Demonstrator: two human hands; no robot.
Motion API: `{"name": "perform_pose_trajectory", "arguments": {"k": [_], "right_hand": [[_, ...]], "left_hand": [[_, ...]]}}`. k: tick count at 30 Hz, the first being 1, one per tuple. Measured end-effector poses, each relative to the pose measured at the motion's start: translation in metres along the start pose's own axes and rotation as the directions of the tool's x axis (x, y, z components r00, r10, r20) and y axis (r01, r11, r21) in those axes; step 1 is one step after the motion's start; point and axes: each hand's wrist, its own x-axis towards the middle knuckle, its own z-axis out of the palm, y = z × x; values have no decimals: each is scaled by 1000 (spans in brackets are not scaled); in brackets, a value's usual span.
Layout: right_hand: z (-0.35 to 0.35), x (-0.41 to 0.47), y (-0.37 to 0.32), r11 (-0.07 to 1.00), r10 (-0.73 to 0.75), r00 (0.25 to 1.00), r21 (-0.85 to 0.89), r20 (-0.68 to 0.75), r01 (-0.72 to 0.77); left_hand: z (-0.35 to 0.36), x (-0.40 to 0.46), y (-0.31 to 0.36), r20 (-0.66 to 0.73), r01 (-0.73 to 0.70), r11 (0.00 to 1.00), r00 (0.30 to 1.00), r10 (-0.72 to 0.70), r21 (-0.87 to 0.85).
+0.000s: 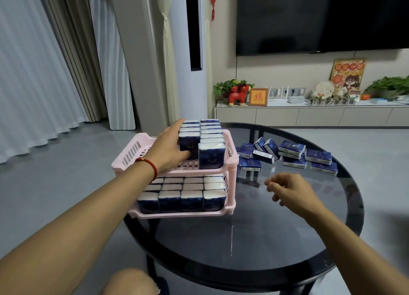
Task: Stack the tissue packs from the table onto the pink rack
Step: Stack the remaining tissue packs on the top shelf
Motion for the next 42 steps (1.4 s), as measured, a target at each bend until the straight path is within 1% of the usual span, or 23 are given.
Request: {"name": "perform_pose_trajectory", "arguments": {"k": [4,8,10,12,14,15,17,18,20,22,24,25,26,27,29,30,32,35,38,40,42], "right_hand": [[12,11,21,984,41,999,-174,27,-36],[29,22,27,958,24,998,-287,57,-6],[40,30,24,942,-18,998,-333,60,37],[52,41,17,938,-80,994,-330,78,102],[63,53,5,932,-154,984,-318,87,174],[67,60,-2,922,-193,978,-326,83,210],[75,75,-13,893,-244,966,-370,84,257],[78,82,-17,879,-265,960,-385,95,281],[78,92,-20,860,-298,945,-391,134,326],[70,92,-19,881,-301,947,-349,109,320],[61,86,-13,940,-280,960,-208,-24,269],[56,81,-9,967,-239,968,-113,-78,229],[51,77,-4,983,-184,978,-37,-103,181],[46,72,2,990,-139,984,9,-112,141],[36,64,12,997,-61,990,45,-125,67],[29,60,16,996,-26,991,81,-131,37],[14,50,18,976,21,995,218,-97,1],[-12,29,11,918,5,999,397,39,-20],[-30,8,11,878,-63,987,479,150,-17],[-36,-4,10,855,-98,968,518,231,-37],[-38,-10,6,836,-128,946,546,297,-58]], "left_hand": [[-3,-3,3,34,23,997,999,-20,-73],[-6,-4,7,95,90,988,992,-78,-129],[-7,-5,10,111,113,985,989,-98,-131],[-10,-7,10,127,144,982,983,-129,-118],[-16,-13,9,102,192,976,978,-181,-106],[-18,-17,9,55,197,976,980,-192,-98],[-21,-32,12,-119,148,987,981,-155,-66],[-21,-43,15,-231,100,994,967,-109,-47],[-18,-67,23,-431,-17,1000,902,9,-15],[-9,-90,32,-529,-114,993,841,113,31],[8,-108,40,-541,-188,979,817,199,77],[18,-114,44,-522,-225,970,819,239,90],[28,-118,48,-487,-265,960,829,276,92],[39,-120,52,-436,-305,949,846,307,77],[58,-123,60,-308,-360,933,885,349,24],[67,-124,63,-243,-370,929,902,357,-9],[83,-123,68,-124,-355,931,931,344,-84],[105,-120,73,4,-272,951,961,276,-149],[123,-117,85,74,-209,971,973,218,-115],[130,-114,93,135,-63,985,987,85,-160],[134,-110,95,233,138,946,970,-69,-294]]}}
